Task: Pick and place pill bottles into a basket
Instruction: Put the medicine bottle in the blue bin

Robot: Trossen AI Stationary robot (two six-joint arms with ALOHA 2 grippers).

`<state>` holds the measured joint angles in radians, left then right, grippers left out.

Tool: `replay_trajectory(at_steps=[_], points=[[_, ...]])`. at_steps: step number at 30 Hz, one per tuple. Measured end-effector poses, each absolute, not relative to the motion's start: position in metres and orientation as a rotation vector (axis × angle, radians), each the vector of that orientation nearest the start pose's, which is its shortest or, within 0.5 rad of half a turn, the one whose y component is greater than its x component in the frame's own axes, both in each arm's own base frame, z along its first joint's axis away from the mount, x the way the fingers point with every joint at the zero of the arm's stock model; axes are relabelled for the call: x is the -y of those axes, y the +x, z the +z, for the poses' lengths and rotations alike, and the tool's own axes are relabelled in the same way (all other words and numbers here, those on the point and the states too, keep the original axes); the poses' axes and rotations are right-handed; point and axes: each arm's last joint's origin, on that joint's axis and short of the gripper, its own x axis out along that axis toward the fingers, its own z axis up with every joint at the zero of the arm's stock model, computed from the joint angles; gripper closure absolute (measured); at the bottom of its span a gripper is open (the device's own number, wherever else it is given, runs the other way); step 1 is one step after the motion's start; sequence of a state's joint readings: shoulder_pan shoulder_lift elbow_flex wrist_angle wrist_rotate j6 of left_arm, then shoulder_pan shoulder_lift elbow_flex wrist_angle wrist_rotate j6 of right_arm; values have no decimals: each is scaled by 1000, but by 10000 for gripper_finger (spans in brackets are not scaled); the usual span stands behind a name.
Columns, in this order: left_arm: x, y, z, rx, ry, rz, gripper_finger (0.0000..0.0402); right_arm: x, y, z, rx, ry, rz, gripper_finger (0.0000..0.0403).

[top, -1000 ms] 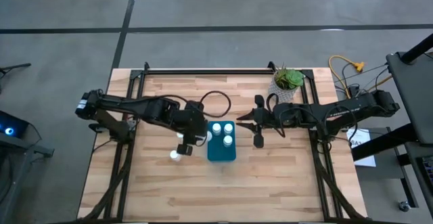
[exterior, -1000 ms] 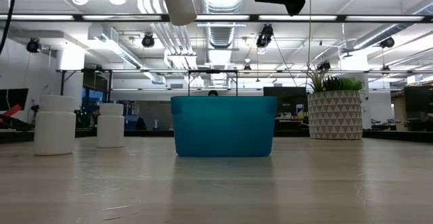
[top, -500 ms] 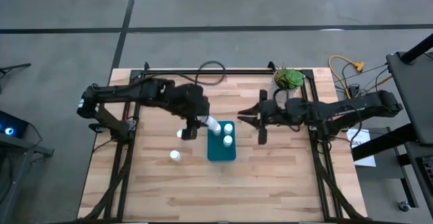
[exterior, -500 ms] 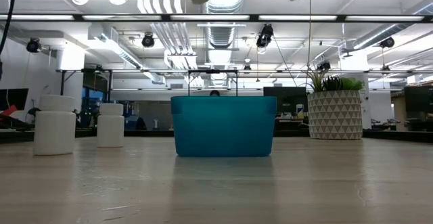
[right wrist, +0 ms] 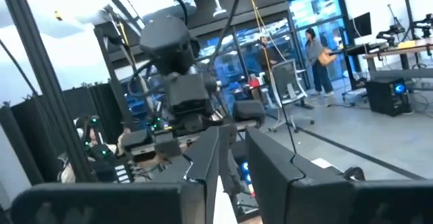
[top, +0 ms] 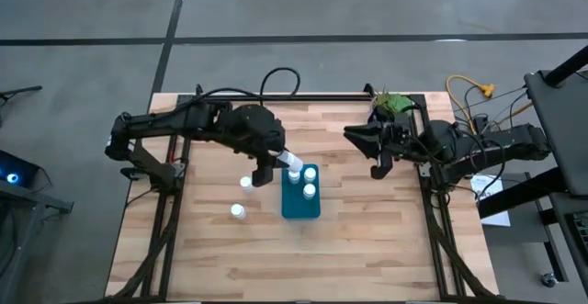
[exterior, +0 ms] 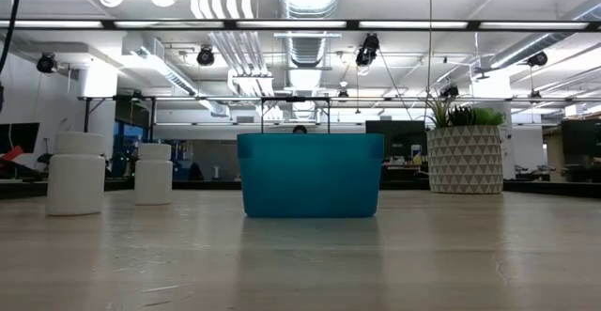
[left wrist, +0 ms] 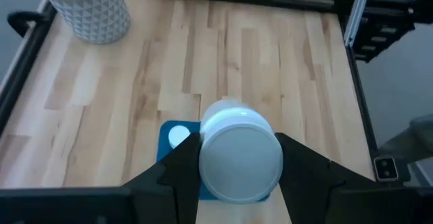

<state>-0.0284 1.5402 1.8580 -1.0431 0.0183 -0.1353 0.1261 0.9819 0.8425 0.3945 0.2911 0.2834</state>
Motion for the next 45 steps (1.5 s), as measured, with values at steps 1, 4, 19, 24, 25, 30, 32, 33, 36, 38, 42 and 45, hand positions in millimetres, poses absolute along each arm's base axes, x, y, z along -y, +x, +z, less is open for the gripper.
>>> replay_trajectory(at_steps=[1,4,19,24,25,30,32,33,36,38,42,45], points=[[9,299,438,-715,-134,17,257,-19,216,372,271,334,-128,335],[9,303,443,-645,-139,22,257,-20,221,369,255,330,-131,335],[9,302,443,-656,-228,31,257,-19,215,367,206,327,-125,335],[9,299,434,-753,-226,42,257,-15,203,375,257,384,-212,335],[9,299,432,-768,-225,43,257,-14,200,376,271,396,-245,335],[9,303,418,-877,-214,52,257,-8,196,377,301,391,-429,335],[9,304,414,-916,-208,38,257,-5,197,376,301,384,-468,335],[9,305,412,-931,-199,29,257,-4,197,376,301,385,-480,335],[10,307,404,-991,-181,2,257,-2,200,374,302,412,-493,335],[11,309,401,-1014,-184,-39,257,-2,202,373,306,444,-489,335],[12,315,397,-1024,-196,-54,257,-2,200,371,277,416,-488,335],[12,324,386,-1063,-234,-23,257,-1,197,371,256,395,-480,335]])
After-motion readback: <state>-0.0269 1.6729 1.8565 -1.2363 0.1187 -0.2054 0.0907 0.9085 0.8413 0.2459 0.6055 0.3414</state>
